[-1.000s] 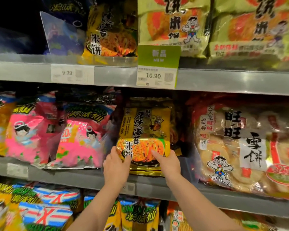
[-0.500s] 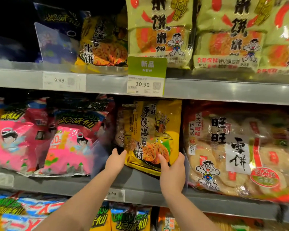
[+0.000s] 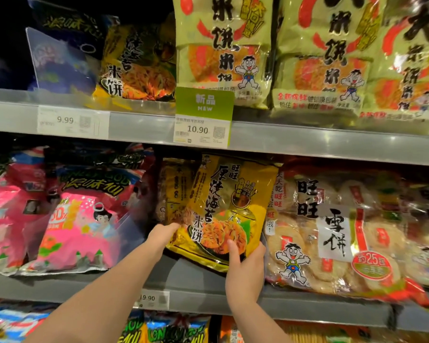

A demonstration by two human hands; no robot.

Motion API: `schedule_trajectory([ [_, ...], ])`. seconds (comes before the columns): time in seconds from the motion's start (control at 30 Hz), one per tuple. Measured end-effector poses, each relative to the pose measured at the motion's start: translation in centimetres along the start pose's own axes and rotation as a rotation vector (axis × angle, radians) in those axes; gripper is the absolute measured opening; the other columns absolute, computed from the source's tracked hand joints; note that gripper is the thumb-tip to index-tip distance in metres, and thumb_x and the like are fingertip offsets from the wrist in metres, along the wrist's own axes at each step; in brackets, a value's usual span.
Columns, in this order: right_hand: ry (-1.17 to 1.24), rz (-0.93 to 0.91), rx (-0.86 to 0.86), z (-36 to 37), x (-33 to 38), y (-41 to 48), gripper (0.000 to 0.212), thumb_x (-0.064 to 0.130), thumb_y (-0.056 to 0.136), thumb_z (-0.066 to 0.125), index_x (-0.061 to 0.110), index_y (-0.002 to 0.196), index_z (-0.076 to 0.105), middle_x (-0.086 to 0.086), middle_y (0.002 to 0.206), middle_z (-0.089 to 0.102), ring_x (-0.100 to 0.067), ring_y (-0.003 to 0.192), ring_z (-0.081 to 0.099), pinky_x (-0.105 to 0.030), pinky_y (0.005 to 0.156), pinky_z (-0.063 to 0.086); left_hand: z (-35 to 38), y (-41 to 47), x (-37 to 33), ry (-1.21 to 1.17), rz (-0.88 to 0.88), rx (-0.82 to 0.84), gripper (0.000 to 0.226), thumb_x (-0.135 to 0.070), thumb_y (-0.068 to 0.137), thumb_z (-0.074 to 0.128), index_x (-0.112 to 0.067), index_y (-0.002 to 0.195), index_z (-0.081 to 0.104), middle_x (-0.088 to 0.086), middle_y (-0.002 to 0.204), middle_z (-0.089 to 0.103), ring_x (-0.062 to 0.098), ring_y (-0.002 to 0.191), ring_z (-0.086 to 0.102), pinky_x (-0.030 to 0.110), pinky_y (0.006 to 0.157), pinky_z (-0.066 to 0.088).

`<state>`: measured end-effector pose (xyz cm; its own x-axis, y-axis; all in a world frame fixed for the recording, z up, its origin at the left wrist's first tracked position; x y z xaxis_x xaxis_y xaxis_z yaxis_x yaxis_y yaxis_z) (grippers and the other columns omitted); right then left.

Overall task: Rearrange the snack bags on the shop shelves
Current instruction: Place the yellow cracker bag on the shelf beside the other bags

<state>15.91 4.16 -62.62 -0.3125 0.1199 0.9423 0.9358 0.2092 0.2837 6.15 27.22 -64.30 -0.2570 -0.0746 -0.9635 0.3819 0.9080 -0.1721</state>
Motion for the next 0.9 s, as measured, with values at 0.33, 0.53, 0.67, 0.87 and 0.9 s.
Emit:
schedule_trajectory([
  [0.33, 0.234, 0.052, 0.034, -0.3, 0.5, -0.3, 0.041, 0.035, 0.087, 0.062, 0.014, 0.119, 0.049, 0.012, 0.089, 0.056, -0.015, 0.087, 0.054, -0.029, 0.075, 0.04, -4.6, -4.5, -5.1, 0.054, 0.284, -0.249, 0.028, -0.022, 0.081, 0.067, -0.004, 0.092, 0.048, 0.012, 0.086, 0.055, 0.024, 0.08, 0.05, 0.031, 0.066, 0.035],
  [0.53, 0.338, 0.064, 0.011, -1.3, 1.7, -0.2, 0.033, 0.038, 0.085, 0.063, 0.02, 0.108, 0.047, 0.006, 0.093, 0.055, -0.018, 0.09, 0.052, -0.03, 0.077, 0.037, -9.3, -7.0, -5.6, 0.099, 0.408, -0.302, 0.03, -0.034, 0.076, 0.073, -0.014, 0.093, 0.057, 0.005, 0.088, 0.065, 0.027, 0.086, 0.061, 0.038, 0.075, 0.047],
  [0.67, 0.31, 0.022, -0.007, -2.0, 2.7, -0.6, 0.041, 0.037, 0.084, 0.066, 0.015, 0.114, 0.048, 0.004, 0.096, 0.056, -0.02, 0.091, 0.053, -0.033, 0.077, 0.041, -12.2, -9.1, -4.5, 0.049, 0.354, -0.38, 0.051, -0.038, 0.072, 0.076, -0.01, 0.11, 0.058, 0.014, 0.103, 0.067, 0.034, 0.098, 0.063, 0.046, 0.087, 0.049],
  [0.87, 0.298, -0.036, 0.069, -1.5, 3.4, -1.0, 0.04, 0.036, 0.082, 0.068, 0.019, 0.113, 0.049, 0.005, 0.094, 0.061, -0.022, 0.09, 0.059, -0.037, 0.077, 0.048, -15.6, -12.3, -2.7, 0.001, 0.301, -0.42, 0.067, -0.042, 0.069, 0.077, -0.015, 0.126, 0.056, 0.014, 0.113, 0.067, 0.033, 0.105, 0.061, 0.05, 0.092, 0.047],
  [0.9, 0.306, -0.029, 0.08, -1.2, 3.3, -1.1, 0.037, 0.036, 0.081, 0.068, 0.021, 0.109, 0.05, 0.007, 0.093, 0.062, -0.023, 0.089, 0.06, -0.041, 0.077, 0.051, -16.0, -12.6, -2.4, -0.019, 0.308, -0.409, 0.062, -0.043, 0.064, 0.079, -0.017, 0.117, 0.062, 0.012, 0.105, 0.069, 0.032, 0.099, 0.063, 0.05, 0.09, 0.049],
])
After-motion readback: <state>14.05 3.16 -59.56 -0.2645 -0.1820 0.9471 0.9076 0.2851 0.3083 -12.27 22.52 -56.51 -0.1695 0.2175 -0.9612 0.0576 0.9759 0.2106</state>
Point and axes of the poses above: each hand's wrist, its own y-axis towards the middle knuckle, its own z-axis out of the palm, x = y × z, the point moved 7 cm from there along y, towards the middle knuckle
